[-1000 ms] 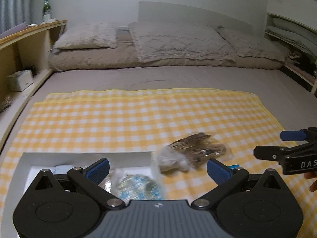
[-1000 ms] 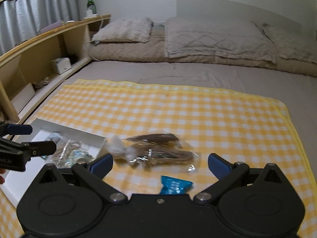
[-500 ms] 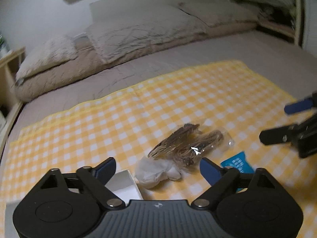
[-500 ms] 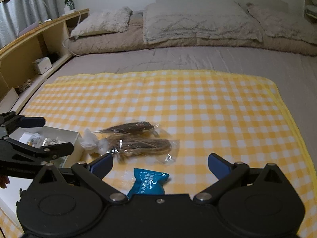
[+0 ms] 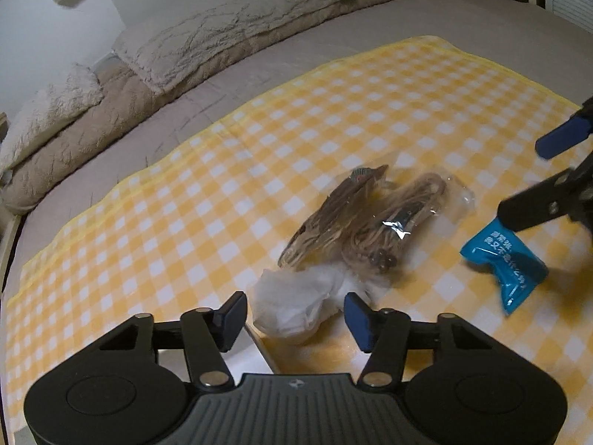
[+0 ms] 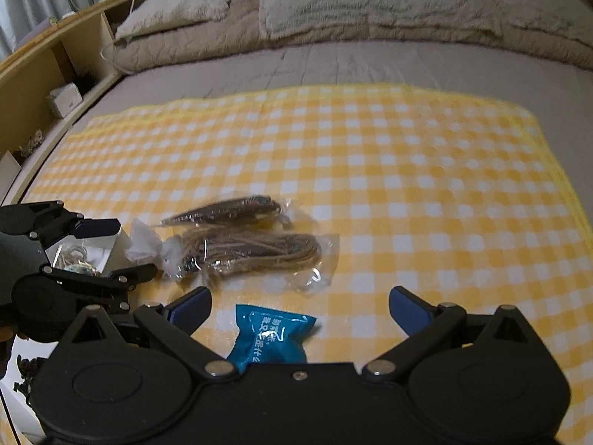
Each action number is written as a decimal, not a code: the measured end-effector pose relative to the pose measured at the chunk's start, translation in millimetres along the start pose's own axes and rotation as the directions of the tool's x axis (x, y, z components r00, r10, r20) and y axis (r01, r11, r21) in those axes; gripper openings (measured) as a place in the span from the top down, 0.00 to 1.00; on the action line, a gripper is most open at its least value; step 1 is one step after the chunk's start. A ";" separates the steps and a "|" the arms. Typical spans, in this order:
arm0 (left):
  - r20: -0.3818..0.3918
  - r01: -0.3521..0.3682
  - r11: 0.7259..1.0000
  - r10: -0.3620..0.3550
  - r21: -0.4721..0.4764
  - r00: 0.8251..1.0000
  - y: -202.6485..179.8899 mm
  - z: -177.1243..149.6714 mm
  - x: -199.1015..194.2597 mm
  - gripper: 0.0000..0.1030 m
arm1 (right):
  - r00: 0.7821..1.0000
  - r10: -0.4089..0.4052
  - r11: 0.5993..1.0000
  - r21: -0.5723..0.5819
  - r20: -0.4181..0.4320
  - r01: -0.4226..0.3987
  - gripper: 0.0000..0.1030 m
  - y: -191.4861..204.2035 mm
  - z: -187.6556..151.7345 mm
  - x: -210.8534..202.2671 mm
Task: Organize soft objects
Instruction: 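Grasp the white tissue bundle with the left gripper while the right grasps the blue packet, then carry the tissue bundle into the box with the left gripper while the right carries the blue packet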
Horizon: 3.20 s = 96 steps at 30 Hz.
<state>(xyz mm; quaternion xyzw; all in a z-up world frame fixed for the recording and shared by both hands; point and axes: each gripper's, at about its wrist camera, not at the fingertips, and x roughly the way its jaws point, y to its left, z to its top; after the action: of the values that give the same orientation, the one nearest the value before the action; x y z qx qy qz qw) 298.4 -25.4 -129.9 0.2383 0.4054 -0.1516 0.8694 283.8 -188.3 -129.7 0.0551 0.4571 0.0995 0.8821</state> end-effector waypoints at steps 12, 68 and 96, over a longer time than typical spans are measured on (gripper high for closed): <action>-0.010 0.049 0.999 -0.049 -0.003 0.999 8.2 -4.6 7.7 0.89 | 0.991 0.025 0.997 0.079 -0.129 -0.015 0.01 4.2 -0.4 51.6; 0.182 0.047 0.973 -0.005 -0.226 0.983 25.0 -26.9 -126.7 0.97 | 0.998 -0.041 0.996 -0.085 -0.040 0.037 0.57 51.7 -19.1 -120.1; 0.029 -0.271 0.822 0.329 -0.500 0.944 165.0 -127.2 -146.7 0.97 | 0.985 0.173 0.973 -0.160 0.028 -0.166 0.57 157.5 6.3 -73.2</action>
<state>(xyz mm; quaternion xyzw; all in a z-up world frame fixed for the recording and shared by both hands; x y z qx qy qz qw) 201.6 191.9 -38.7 0.0622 0.3375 0.0815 0.9357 228.0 -51.4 -38.2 0.0263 0.4228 0.2089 0.8814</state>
